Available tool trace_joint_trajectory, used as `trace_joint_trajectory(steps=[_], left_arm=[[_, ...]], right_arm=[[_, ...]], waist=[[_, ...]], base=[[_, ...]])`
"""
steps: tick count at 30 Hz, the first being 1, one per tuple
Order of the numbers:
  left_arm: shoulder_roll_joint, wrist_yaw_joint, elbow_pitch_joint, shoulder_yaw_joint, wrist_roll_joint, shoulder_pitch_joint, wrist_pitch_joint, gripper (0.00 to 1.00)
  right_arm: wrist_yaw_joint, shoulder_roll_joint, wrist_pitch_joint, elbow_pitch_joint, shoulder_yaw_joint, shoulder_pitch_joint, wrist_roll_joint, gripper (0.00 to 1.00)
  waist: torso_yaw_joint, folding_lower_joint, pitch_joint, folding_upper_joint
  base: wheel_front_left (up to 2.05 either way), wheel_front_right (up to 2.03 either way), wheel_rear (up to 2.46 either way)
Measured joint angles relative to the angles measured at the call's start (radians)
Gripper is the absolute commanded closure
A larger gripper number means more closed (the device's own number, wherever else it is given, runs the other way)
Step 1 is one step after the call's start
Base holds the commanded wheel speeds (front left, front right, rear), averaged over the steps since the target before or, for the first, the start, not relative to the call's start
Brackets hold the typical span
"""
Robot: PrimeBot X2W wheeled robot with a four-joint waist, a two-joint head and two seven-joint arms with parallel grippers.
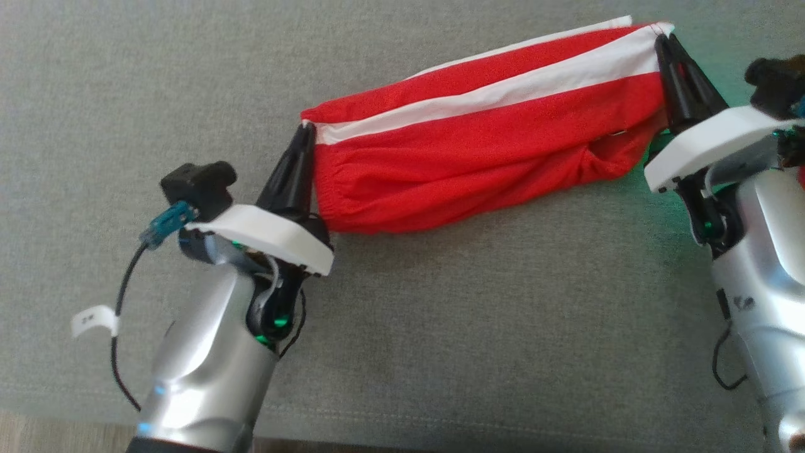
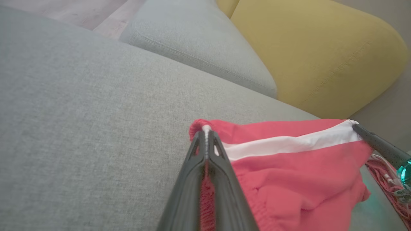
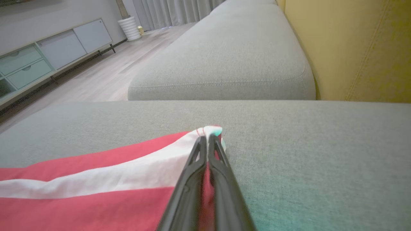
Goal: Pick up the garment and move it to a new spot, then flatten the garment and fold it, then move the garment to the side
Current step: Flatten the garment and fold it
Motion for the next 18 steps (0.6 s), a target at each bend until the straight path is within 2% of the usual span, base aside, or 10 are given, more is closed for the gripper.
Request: trace_joint_trajectory(steps=[6,7,8,9,13,18], left_arm=[[-0.003,0.0,0.09,-0.092,-0.068,-0.062,-0.031,1.0],[-0.003,0.0,0.102,-0.103,-0.07,-0.067,-0.034,0.65],[-0.004,0.001,0.11,-0.114,-0.071,-0.071,-0.038,0.0],[-0.004,0.001,0.112,-0.12,-0.073,-0.073,-0.039,0.0],[-0.005,0.032,0.098,-0.111,-0.03,-0.068,-0.039,0.0],[0.004,0.083,-0.037,-0.019,0.081,0.011,-0.04,0.0]], right_arm=[[0.0,0.001,-0.049,0.176,0.056,-0.069,0.037,1.0],[0.0,0.003,-0.057,0.198,0.063,-0.072,0.046,0.75],[0.0,0.004,-0.066,0.216,0.071,-0.073,0.055,0.5],[0.0,0.005,-0.075,0.229,0.081,-0.074,0.062,0.0],[0.0,0.007,-0.122,0.261,0.108,-0.079,0.072,0.0],[0.0,0.007,-0.2,0.235,0.099,-0.07,0.055,0.0]], waist=[[0.015,0.0,0.035,0.0],[0.014,0.0,0.035,0.0],[0.012,0.0,0.034,0.0],[0.01,0.0,0.033,0.0],[0.0,0.0,0.018,0.0],[-0.018,0.0,-0.015,0.0]], base=[[0.0,0.0,0.0],[0.0,0.0,0.0],[0.0,0.0,0.0],[0.0,0.0,0.0],[0.0,0.0,0.0],[0.0,0.0,0.0]])
